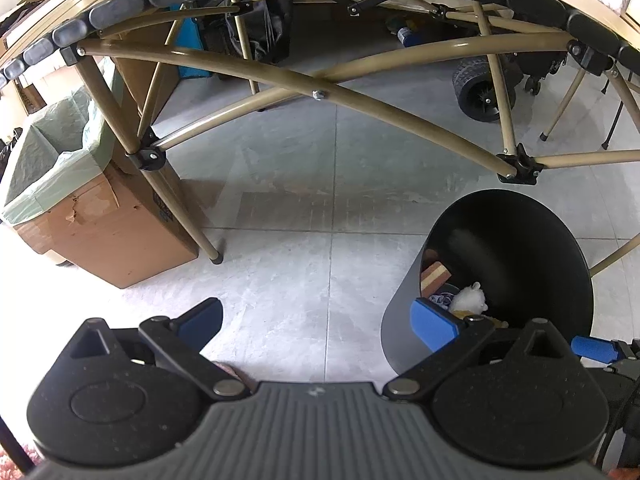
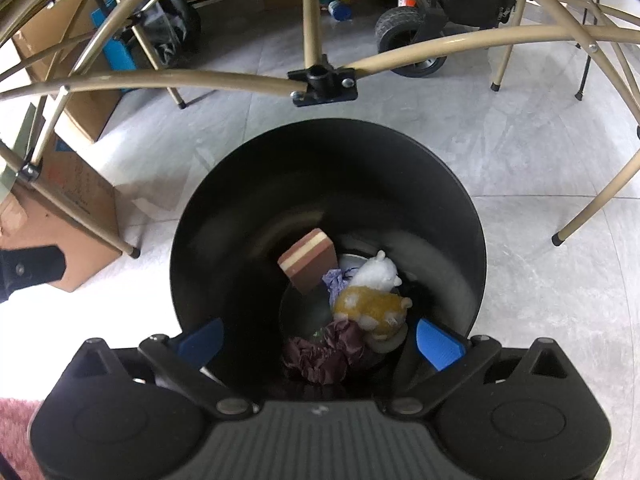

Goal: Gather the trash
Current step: 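Raise both open tools from the bin back toward the table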

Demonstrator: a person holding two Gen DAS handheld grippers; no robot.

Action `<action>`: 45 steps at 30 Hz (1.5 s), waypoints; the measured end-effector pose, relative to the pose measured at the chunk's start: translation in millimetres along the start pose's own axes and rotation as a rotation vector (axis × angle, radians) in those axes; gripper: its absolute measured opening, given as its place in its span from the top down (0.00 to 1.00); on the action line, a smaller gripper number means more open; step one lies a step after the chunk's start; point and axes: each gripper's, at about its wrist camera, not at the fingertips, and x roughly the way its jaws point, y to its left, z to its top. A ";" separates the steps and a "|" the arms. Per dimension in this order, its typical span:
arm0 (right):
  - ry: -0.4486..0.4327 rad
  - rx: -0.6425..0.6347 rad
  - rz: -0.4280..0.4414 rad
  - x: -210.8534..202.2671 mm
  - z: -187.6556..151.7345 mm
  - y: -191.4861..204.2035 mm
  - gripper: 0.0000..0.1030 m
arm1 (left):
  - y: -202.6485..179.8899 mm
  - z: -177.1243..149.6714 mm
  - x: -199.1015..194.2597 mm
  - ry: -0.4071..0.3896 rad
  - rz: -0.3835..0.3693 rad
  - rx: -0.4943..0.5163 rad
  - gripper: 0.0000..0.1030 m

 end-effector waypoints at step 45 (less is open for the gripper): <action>-0.180 -0.037 -0.001 -115.8 -28.2 -25.9 0.00 | -25.9 -11.4 -58.5 -0.165 -0.147 0.069 0.00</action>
